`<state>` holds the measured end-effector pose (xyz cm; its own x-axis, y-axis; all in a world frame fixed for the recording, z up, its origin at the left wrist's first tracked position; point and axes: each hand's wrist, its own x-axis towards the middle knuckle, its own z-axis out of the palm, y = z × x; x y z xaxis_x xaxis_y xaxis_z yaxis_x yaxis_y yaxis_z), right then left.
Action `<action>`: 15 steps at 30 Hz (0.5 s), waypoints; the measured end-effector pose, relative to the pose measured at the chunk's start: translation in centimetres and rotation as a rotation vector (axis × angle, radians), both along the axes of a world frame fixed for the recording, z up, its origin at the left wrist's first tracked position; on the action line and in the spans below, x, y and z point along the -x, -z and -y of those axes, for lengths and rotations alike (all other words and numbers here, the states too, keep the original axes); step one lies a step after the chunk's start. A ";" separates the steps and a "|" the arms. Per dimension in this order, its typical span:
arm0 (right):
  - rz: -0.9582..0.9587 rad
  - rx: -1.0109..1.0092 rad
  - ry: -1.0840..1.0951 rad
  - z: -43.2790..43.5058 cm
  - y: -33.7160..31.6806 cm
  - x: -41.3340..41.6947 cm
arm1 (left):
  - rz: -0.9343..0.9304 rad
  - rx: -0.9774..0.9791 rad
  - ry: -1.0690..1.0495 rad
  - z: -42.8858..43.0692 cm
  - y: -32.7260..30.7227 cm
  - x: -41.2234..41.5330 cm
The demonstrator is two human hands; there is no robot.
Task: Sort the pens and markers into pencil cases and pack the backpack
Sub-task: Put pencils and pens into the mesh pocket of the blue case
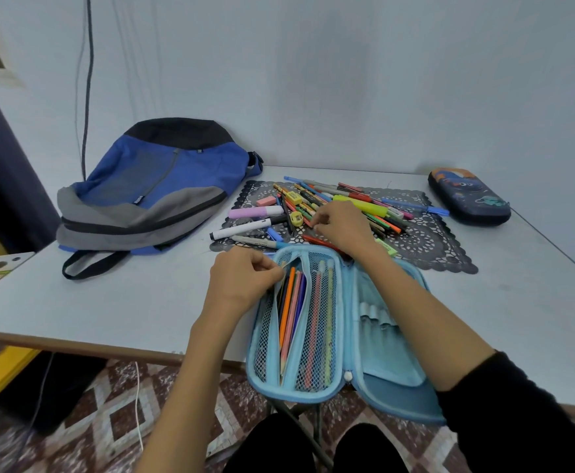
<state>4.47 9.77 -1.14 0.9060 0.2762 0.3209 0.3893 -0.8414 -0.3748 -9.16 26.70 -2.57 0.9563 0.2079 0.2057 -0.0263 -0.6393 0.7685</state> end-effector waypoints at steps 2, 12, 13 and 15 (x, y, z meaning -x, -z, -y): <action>0.069 -0.100 0.008 0.4 -0.3 0.1 | -0.003 0.000 -0.001 0.0 -0.1 0.1; -0.240 -0.903 -0.199 1.9 -6.9 4.4 | 0.007 -0.032 0.047 0.1 -0.5 0.2; -0.308 -0.926 -0.241 2.0 -7.3 5.0 | 0.007 -0.045 0.050 0.1 -0.6 0.2; -0.399 -0.977 -0.280 2.1 -7.2 6.1 | 0.014 -0.076 0.045 0.4 -0.7 0.3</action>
<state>-1.59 7.66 6.07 0.9382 0.2743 0.2110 0.2229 -0.0126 -0.9748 -9.47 26.34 -1.89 0.9612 0.1483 0.2324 -0.0662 -0.6941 0.7168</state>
